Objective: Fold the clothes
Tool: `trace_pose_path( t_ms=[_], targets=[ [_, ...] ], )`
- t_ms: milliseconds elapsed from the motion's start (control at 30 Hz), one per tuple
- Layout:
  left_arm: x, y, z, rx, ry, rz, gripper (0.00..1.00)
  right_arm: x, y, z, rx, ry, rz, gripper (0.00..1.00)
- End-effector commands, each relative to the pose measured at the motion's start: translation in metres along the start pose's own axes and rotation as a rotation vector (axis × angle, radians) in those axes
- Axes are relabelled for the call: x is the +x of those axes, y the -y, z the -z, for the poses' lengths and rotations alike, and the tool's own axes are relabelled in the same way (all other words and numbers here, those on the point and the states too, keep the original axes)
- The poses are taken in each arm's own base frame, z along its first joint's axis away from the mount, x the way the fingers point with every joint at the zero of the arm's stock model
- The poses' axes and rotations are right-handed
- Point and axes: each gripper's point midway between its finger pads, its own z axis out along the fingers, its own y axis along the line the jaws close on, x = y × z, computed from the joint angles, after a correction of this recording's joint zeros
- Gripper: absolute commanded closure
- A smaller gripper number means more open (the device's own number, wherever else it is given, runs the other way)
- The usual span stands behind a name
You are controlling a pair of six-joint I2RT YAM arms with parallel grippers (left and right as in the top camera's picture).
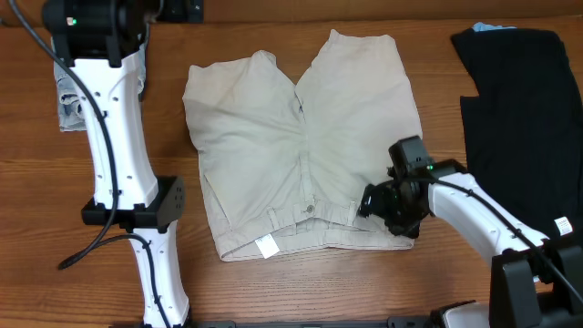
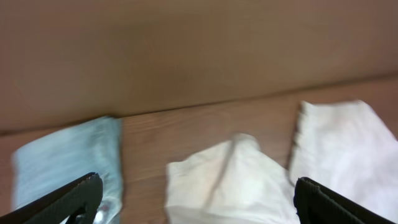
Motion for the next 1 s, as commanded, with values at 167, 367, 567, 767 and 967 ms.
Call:
trace_pose_path(
  t_ms=[167,367,567,767,967],
  targets=[
    [0.015,0.106,-0.056,0.281,-0.027,-0.315,0.00,0.009,0.037,-0.024,0.008,-0.010,-0.148,0.16],
    [0.045,0.162,-0.138,0.347,-0.023,-0.398,0.00,0.002,0.052,-0.020,-0.009,-0.008,-0.263,0.17],
    [0.095,0.180,-0.211,0.359,-0.022,-0.397,0.00,-0.009,0.053,-0.012,-0.081,-0.005,-0.303,0.17],
    [0.150,0.184,-0.259,0.373,-0.120,-0.388,0.00,-0.023,0.043,0.001,-0.115,0.017,-0.295,0.16],
    [0.191,0.188,-0.281,0.395,-0.208,-0.385,0.00,-0.033,0.033,0.013,-0.140,0.035,-0.259,0.17]
  ],
)
